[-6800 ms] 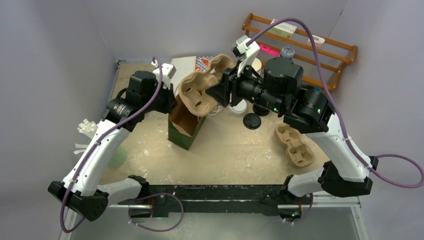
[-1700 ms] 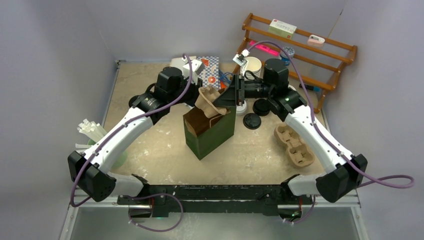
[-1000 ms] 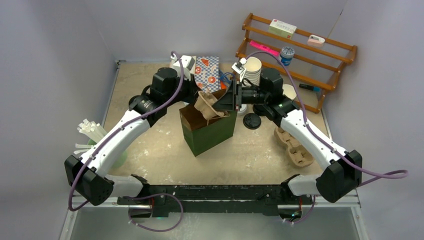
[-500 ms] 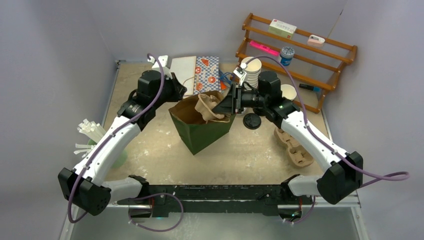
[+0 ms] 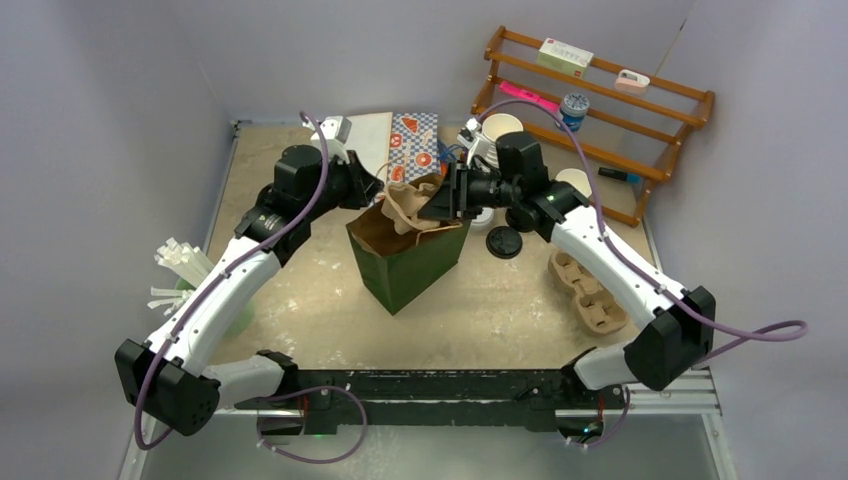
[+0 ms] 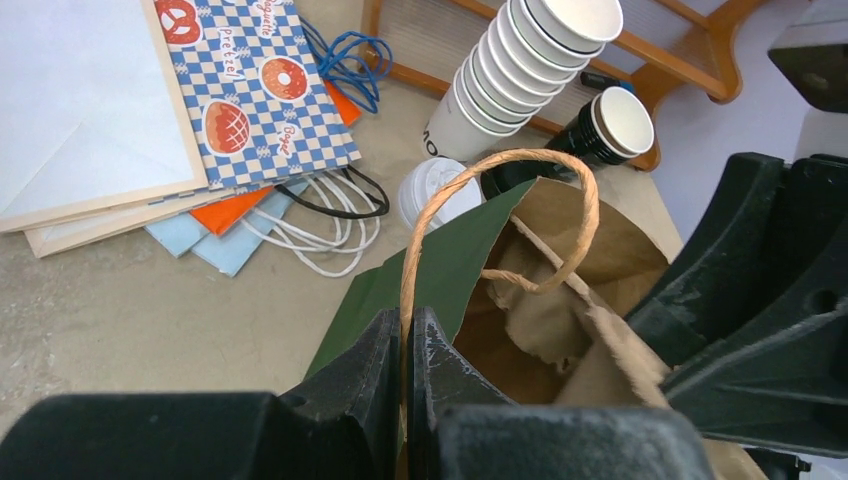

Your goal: Pack the takeout coffee

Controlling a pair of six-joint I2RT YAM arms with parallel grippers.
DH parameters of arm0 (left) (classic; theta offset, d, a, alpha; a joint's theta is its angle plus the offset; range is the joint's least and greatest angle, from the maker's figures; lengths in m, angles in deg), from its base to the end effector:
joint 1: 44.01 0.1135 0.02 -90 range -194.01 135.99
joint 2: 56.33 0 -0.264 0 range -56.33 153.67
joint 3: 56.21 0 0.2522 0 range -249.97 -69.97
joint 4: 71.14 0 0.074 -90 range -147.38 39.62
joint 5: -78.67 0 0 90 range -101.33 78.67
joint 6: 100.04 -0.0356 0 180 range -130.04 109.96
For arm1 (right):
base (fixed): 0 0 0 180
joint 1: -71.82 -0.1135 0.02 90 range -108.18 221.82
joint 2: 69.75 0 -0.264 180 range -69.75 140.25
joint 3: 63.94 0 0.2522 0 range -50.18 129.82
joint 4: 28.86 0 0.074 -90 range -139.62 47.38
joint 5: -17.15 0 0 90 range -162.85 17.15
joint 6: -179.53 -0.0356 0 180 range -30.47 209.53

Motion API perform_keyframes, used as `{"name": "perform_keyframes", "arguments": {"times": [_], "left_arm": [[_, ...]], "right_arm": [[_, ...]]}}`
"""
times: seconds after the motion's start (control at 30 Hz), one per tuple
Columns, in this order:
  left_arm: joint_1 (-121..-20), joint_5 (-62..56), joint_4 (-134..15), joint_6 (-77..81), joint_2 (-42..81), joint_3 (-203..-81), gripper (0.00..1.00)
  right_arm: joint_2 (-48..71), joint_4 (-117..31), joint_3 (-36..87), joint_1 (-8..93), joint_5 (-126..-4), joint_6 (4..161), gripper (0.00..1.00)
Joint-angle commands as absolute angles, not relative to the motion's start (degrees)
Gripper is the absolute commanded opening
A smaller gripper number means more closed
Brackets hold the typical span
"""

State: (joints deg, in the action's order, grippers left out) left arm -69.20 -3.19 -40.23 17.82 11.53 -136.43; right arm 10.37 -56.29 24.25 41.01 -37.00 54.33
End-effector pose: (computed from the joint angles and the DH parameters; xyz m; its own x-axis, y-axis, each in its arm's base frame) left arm 0.2426 -0.1197 0.3773 -0.5082 -0.2722 -0.8171 0.3454 0.8047 -0.4829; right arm 0.2654 0.1825 0.3749 -0.7455 0.0994 -0.6590 -0.5629 0.4355 0.7025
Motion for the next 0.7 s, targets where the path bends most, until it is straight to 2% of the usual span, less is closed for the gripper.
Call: {"name": "perform_keyframes", "arguments": {"times": [0.0, 0.67], "left_arm": [[-69.0, -2.1, -41.0, 15.8, 10.9, -137.7, 0.06], [-69.0, 0.3, -38.3, 14.1, 10.1, -140.3, 0.06]], "right_arm": [[12.0, -63.2, 29.7, 37.9, -46.4, 59.6, 0.22], [21.4, -82.1, 43.9, 19.7, -86.2, 68.1, 0.22]]}}
